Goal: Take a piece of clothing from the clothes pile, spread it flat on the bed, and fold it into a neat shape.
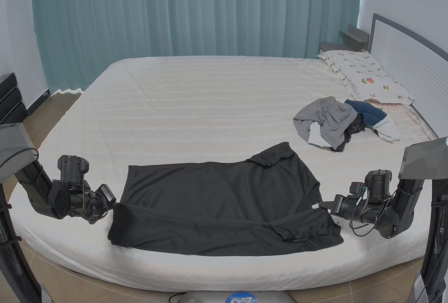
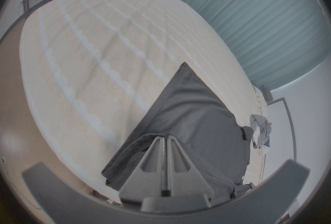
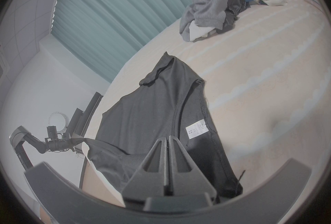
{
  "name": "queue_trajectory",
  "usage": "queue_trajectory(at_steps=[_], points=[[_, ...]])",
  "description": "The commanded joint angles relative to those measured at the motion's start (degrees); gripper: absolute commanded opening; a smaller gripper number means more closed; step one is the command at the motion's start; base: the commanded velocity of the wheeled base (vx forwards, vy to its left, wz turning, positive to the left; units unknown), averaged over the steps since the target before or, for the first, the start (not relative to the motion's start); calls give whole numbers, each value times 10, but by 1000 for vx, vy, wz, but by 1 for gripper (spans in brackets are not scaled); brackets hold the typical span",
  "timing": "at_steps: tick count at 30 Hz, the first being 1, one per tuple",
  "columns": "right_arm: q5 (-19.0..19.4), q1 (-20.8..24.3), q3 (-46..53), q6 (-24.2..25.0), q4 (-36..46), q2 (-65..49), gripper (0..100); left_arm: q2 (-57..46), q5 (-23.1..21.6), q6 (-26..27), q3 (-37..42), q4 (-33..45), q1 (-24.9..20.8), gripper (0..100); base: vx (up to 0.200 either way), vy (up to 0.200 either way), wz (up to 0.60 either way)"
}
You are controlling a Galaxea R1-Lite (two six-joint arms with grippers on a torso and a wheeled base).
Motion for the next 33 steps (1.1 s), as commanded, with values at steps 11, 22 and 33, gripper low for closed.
queue_trajectory(at_steps=[11,22,33], points=[[17,-15,170,24,-127,-111,0,-95,-1,0,57,-3,-1,0,0,0,0],[34,-23,258,25,-163,-195,0,-177,-1,5,122,-5,-1,0,0,0,0],[32,-19,273,23,-122,-255,0,-203,2,22,166,-5,-2,0,0,0,0]])
